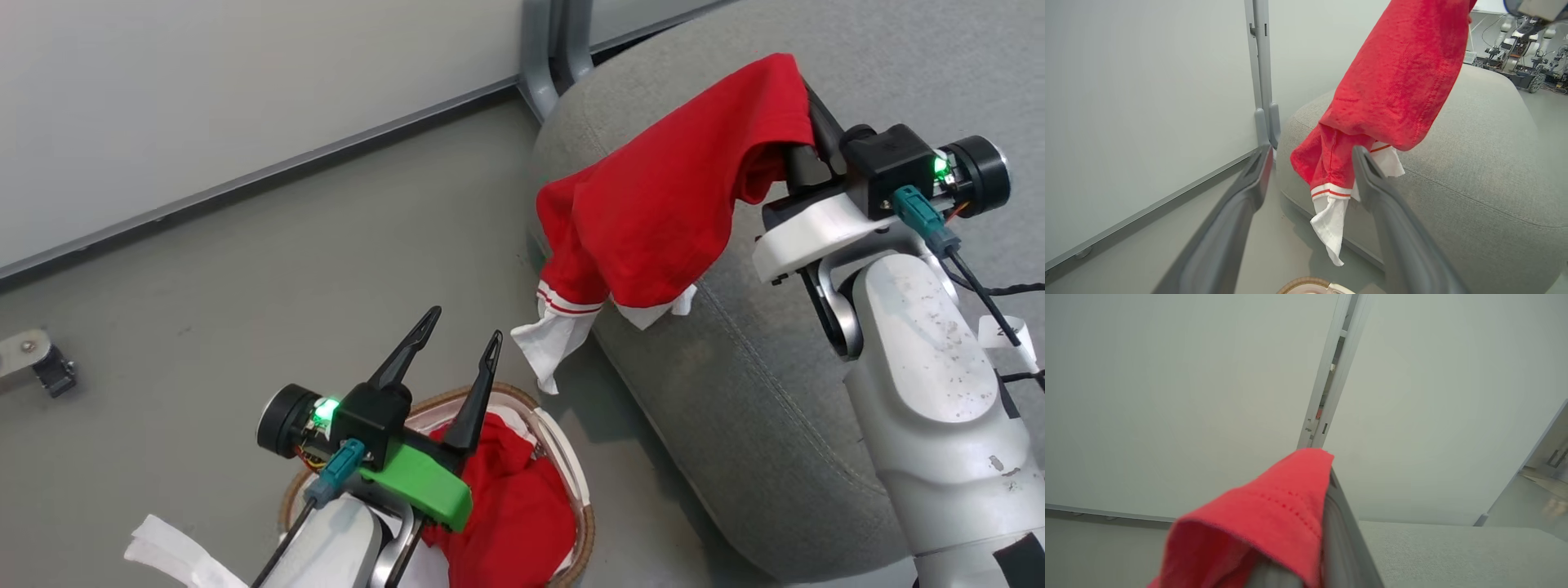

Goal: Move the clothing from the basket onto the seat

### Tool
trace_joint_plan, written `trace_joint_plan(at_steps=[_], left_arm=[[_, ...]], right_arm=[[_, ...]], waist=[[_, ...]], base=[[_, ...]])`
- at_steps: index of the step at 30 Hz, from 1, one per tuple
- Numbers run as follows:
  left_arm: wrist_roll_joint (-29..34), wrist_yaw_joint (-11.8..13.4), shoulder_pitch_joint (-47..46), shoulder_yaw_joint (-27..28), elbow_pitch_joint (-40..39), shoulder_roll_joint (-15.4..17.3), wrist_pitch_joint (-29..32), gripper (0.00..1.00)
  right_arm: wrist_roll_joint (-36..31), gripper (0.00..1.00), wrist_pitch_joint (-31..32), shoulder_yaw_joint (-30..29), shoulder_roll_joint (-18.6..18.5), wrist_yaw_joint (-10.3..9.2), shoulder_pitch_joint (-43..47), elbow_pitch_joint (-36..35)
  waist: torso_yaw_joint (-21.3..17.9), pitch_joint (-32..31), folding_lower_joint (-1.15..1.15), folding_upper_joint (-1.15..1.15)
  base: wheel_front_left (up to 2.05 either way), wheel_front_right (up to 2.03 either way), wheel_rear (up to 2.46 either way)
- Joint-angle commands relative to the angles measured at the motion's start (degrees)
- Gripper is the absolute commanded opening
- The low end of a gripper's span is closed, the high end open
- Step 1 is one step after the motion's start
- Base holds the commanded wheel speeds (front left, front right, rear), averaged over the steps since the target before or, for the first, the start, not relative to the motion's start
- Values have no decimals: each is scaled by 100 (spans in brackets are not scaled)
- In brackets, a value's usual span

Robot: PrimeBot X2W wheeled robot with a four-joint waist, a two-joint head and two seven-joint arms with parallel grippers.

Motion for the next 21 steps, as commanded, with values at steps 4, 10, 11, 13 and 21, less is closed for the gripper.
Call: trace_joint_plan(at_steps=[4,10,11,13,21], left_arm=[[112,-40,-151,4,15,14,-3,100],[208,-64,-327,-61,8,6,-3,100],[210,-66,-355,-70,1,3,-3,100],[234,-71,-421,-114,-17,-7,-3,100],[334,-77,-768,-385,-104,-68,-3,100]], right_arm=[[40,0,-19,-62,-59,-8,-137,24],[63,0,-19,37,-314,-8,-637,448],[44,0,-19,57,-372,-8,-775,530],[47,0,-19,81,-511,-8,-1134,725],[-337,0,455,-52,-1567,-9,-3037,1251]], waist=[[-470,488,0,0],[-338,772,0,0],[-308,810,0,0],[-216,904,0,0],[334,1439,0,0]], base=[[0,0,0],[0,0,0],[0,0,0],[0,0,0],[0,0,0]])
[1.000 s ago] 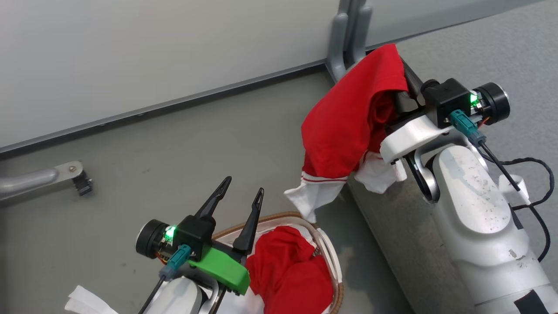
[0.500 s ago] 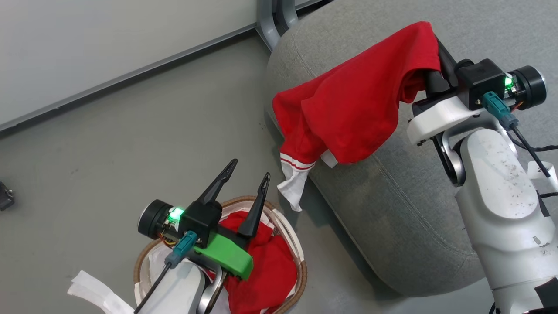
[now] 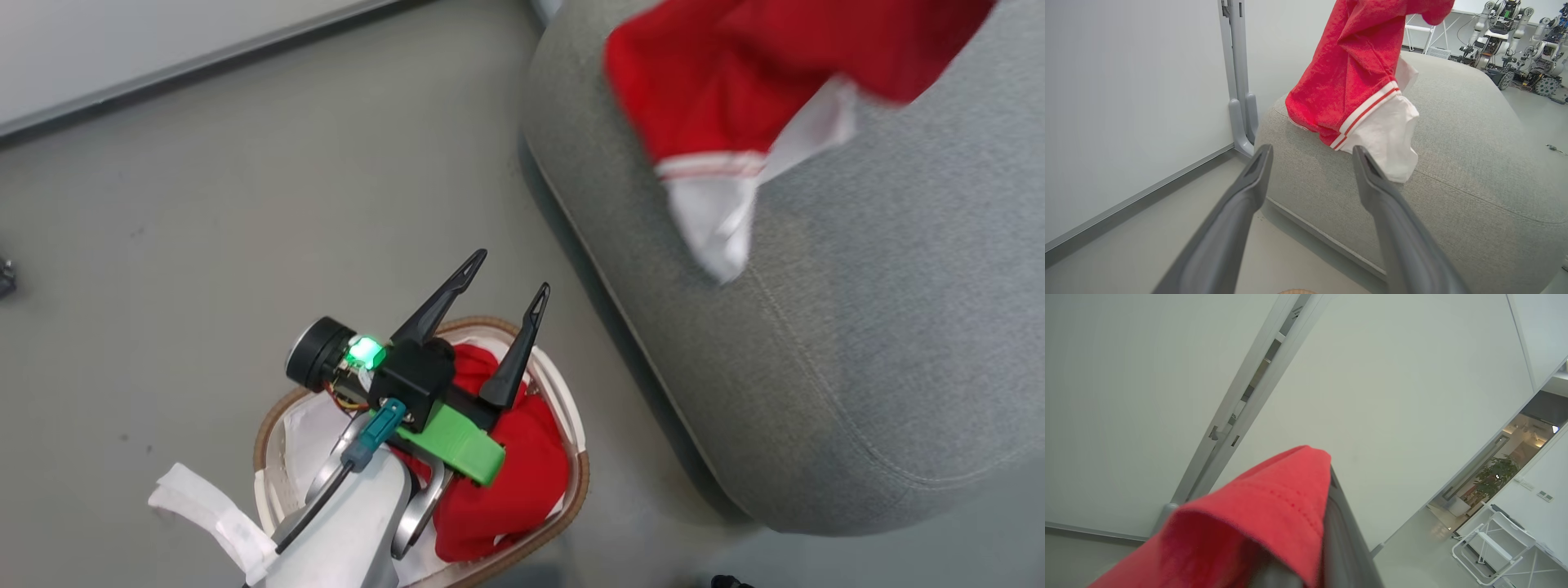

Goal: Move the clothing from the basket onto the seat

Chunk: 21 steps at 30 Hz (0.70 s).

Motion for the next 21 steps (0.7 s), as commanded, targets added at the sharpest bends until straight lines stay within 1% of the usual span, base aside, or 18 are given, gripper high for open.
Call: trace_joint_plan(at_steps=[1,4,6,9,11,15,21], left_arm=[[48,-18,-129,-34,-13,18,-3,100],[71,-20,-276,-100,-45,14,-3,100],[101,-20,-359,-145,-72,1,-3,100],[121,-21,-450,-162,-119,2,-3,100],[138,-21,-521,-175,-130,39,-3,100],[184,-22,-629,-203,-120,96,-3,100],[199,-22,-658,-155,-124,135,-3,100]], right_arm=[[-112,0,92,-96,-139,-10,-338,6],[-360,0,335,-385,-444,-9,-1012,90],[-474,0,410,-531,-582,-9,-1260,142],[-624,0,397,-717,-712,-9,-1361,257],[-668,0,382,-869,-768,-9,-1183,438],[-764,0,235,-1232,-731,-9,-688,855],[-918,0,-179,-1515,-297,-10,207,1595]], waist=[[357,399,0,0],[589,648,0,0],[712,789,0,0],[857,990,0,0],[938,1146,0,0],[1080,1431,0,0],[1128,1668,0,0]], base=[[0,0,0],[0,0,0],[0,0,0],[0,0,0],[0,0,0],[0,0,0],[0,0,0]])
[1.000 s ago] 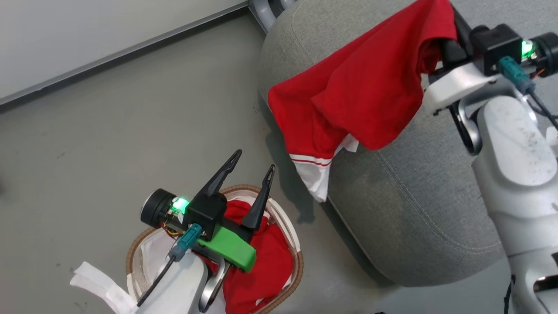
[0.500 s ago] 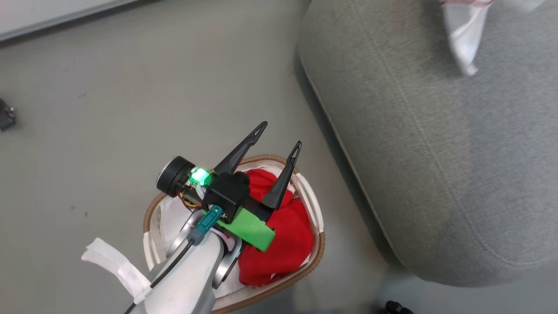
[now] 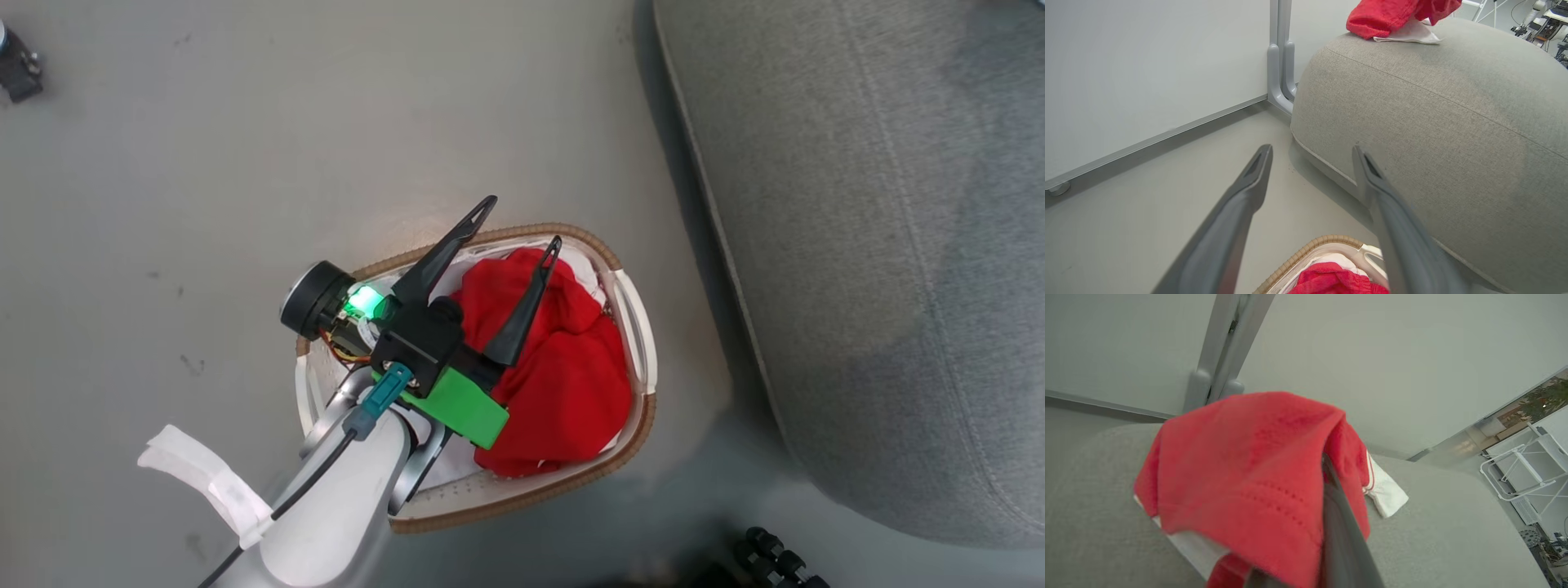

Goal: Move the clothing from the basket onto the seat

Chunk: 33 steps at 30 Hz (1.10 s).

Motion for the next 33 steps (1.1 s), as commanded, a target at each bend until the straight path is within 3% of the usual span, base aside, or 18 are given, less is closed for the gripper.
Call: trace_joint_plan(at_steps=[1,7,8,10,11,21,33], left_arm=[[62,-22,-64,8,-6,29,-3,100],[38,-12,32,64,58,33,-3,100],[32,-10,48,74,70,32,-3,100],[21,-7,85,89,95,26,-3,100],[14,-7,105,94,111,23,-3,100],[-166,9,272,320,115,-90,-3,100],[-382,88,836,1071,156,-230,-3,100]], right_arm=[[-48,0,-96,-61,51,-10,211,142],[-75,2,-293,-147,386,-10,652,499],[-80,13,-299,-141,421,-10,710,500],[-60,49,-324,-90,514,-9,810,410],[1,100,-329,-74,557,-9,864,307],[537,100,-325,307,638,-9,1866,-628],[1066,100,-328,802,718,-9,2395,-1301]], waist=[[158,215,-1,0],[82,133,-1,0],[66,108,-1,0],[29,52,-1,0],[12,23,-1,0],[41,-519,-1,0],[427,-1819,-1,0]], base=[[0,0,0],[0,0,0],[0,0,0],[0,0,0],[0,0,0],[0,0,0],[0,0,0]])
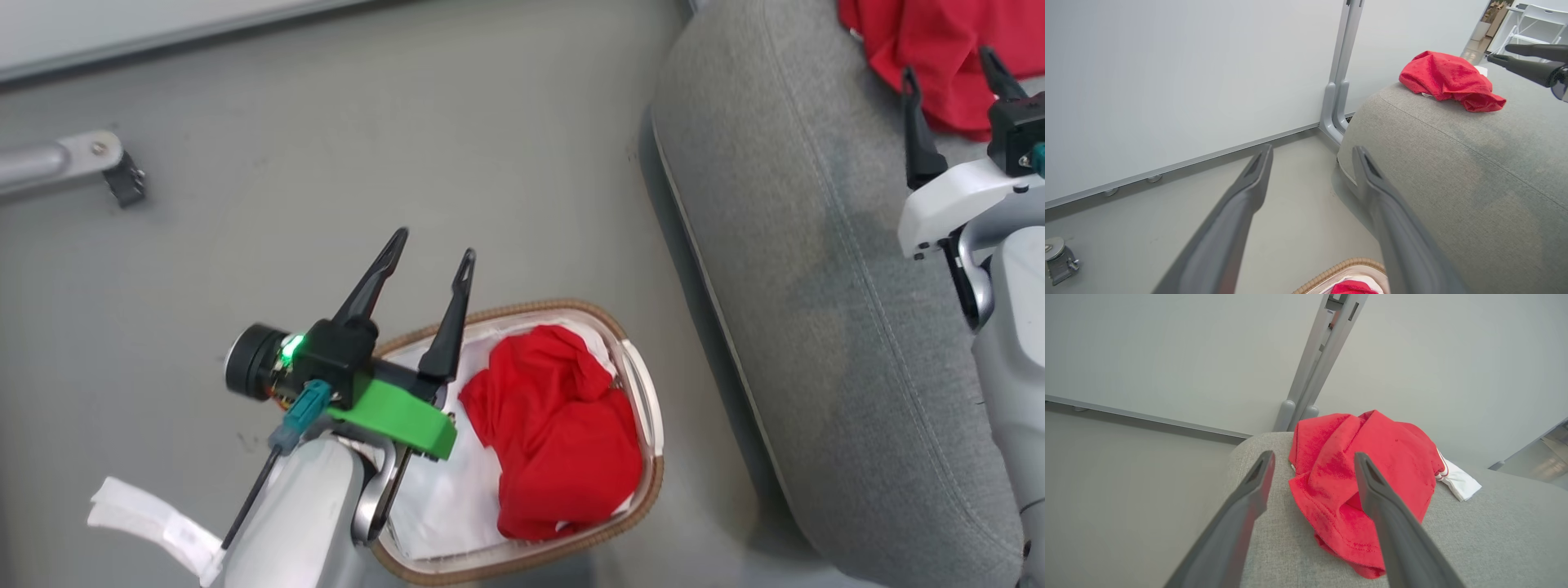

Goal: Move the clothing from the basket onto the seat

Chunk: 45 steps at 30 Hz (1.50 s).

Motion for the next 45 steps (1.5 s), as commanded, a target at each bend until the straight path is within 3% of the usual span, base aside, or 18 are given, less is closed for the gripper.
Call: trace_joint_plan(at_steps=[1,8,19,24,31,45], left_arm=[[-29,28,219,108,57,-18,-2,100],[-173,202,972,842,188,-111,-3,100],[-233,403,2267,1869,-204,-191,-3,100],[-189,383,2558,1914,-287,-207,-3,100],[-317,452,2650,1800,-314,-211,-3,100],[-341,461,2694,1740,-265,-211,-3,100]], right_arm=[[105,100,-18,9,34,-8,190,-117],[454,100,-18,110,481,-8,1056,-760],[742,100,-17,292,1195,-8,2458,-1367],[475,100,-18,158,1296,-8,3095,-1678],[1064,100,-18,304,1308,-8,3740,-2051],[1294,100,-18,438,1309,-8,3865,-2079]], waist=[[306,-665,0,0],[673,-1396,0,0],[869,-1939,0,0],[948,-2077,0,0],[959,-2165,0,0],[922,-2249,0,0]], base=[[0,0,0],[0,0,0],[0,0,0],[0,0,0],[0,0,0],[0,0,0]])
